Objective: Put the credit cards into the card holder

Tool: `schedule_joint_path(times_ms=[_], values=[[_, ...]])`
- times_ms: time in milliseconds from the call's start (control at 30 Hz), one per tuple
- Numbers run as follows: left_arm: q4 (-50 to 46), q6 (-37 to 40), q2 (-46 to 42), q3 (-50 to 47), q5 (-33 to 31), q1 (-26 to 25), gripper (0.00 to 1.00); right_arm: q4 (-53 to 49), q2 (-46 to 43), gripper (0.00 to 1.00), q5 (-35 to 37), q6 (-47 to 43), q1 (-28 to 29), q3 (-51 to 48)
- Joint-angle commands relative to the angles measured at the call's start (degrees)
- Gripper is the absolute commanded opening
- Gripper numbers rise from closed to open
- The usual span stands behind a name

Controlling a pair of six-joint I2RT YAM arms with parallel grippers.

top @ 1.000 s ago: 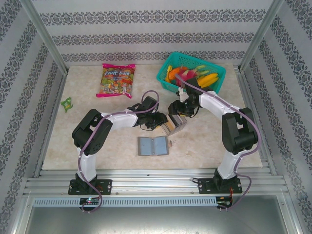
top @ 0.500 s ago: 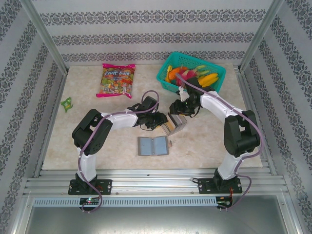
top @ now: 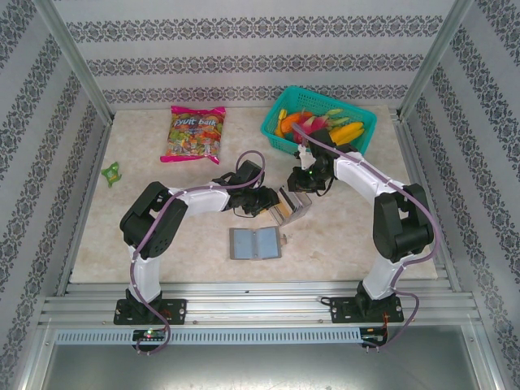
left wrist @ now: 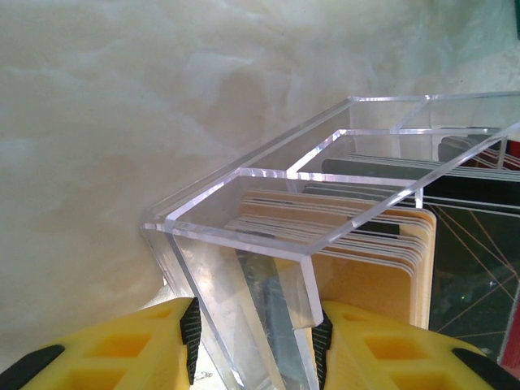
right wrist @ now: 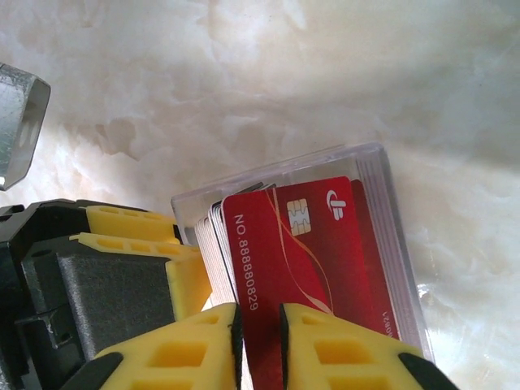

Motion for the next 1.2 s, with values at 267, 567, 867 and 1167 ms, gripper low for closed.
schedule_joint_path(times_ms=[267, 567, 867, 1167], values=[[-0.40, 0.79, 1.35, 1.34, 1.06, -0.43, 0.44, -1.44, -2.54, 0.10, 0.97, -0.01, -0.15, 1.31], [-0.36, 0.86, 1.57, 1.41, 1.26, -0.43, 0.44, -3.02, -5.54, 0.02, 5.97, -1.19, -2.35, 1.65], [-0.45, 0.93, 1.45, 1.58, 1.29, -0.43, 0.44, -1.18, -13.17, 0.00, 15.41, -1.47, -2.66, 0.69], [-0.78, 1.24, 1.38, 1.77, 1.38, -0.43, 0.44, 0.85, -14.25, 0.00, 6.49, -0.97, -1.02, -1.36]])
